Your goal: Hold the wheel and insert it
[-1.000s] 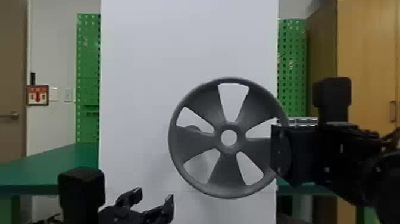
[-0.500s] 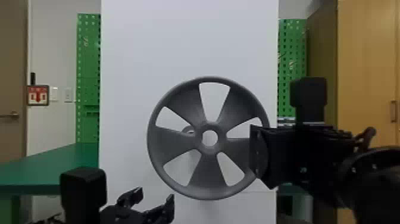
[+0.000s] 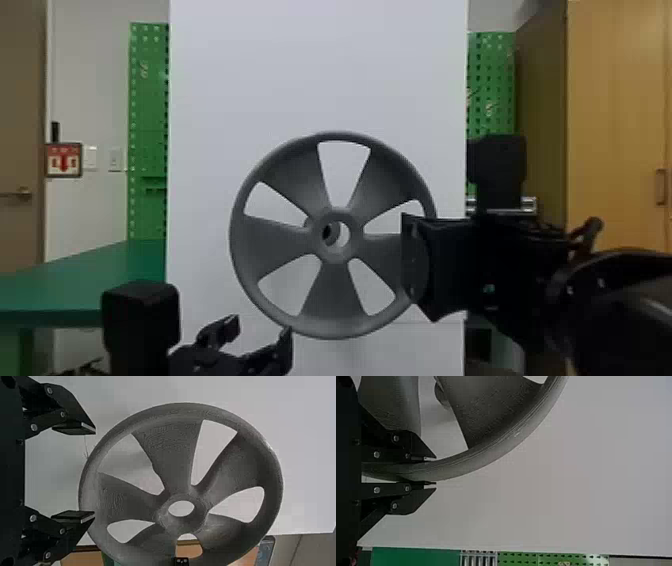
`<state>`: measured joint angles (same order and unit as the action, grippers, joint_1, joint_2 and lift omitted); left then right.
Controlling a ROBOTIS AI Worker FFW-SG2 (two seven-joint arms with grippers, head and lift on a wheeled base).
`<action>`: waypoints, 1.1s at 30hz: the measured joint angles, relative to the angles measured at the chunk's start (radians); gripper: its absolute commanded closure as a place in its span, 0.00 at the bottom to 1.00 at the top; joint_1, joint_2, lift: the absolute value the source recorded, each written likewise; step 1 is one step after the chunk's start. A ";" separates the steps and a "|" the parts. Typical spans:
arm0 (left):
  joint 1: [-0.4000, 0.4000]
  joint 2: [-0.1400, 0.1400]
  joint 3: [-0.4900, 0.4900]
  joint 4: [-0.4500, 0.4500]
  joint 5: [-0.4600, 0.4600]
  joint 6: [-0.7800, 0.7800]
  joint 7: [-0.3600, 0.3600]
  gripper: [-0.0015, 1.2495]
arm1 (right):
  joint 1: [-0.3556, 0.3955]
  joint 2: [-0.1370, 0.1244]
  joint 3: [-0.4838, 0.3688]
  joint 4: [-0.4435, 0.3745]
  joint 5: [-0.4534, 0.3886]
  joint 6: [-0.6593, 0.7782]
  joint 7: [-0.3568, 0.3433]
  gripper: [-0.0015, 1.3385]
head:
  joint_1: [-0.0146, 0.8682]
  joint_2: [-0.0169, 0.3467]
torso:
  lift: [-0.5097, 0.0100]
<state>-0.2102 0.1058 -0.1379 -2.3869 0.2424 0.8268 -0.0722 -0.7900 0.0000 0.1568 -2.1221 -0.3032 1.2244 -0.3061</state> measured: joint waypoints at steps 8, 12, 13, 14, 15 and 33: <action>-0.001 0.000 -0.002 0.000 0.000 0.000 0.000 0.40 | -0.007 0.000 0.025 0.011 -0.012 -0.022 -0.012 0.82 | 0.02 0.13 | 0.04; -0.001 0.000 -0.002 0.000 0.000 0.000 0.000 0.40 | -0.010 0.000 0.030 0.014 -0.013 -0.027 -0.014 0.82 | 0.02 0.13 | 0.04; -0.001 0.000 -0.002 0.000 0.000 0.000 0.000 0.40 | -0.010 0.000 0.029 0.015 -0.013 -0.030 -0.015 0.82 | 0.02 0.13 | 0.04; -0.001 0.000 -0.002 0.000 0.000 0.000 0.000 0.40 | -0.010 0.000 0.029 0.016 -0.013 -0.032 -0.015 0.82 | 0.02 0.13 | 0.04; -0.001 0.000 -0.002 0.000 0.000 0.000 0.000 0.40 | -0.010 0.000 0.029 0.017 -0.013 -0.034 -0.015 0.82 | 0.02 0.13 | 0.04; -0.003 0.004 -0.004 0.000 0.002 0.000 0.002 0.40 | -0.011 0.000 0.026 0.027 -0.014 -0.043 -0.015 0.82 | 0.02 0.13 | 0.04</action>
<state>-0.2132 0.1095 -0.1423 -2.3869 0.2439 0.8268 -0.0705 -0.8013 0.0000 0.1829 -2.0954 -0.3176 1.1811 -0.3206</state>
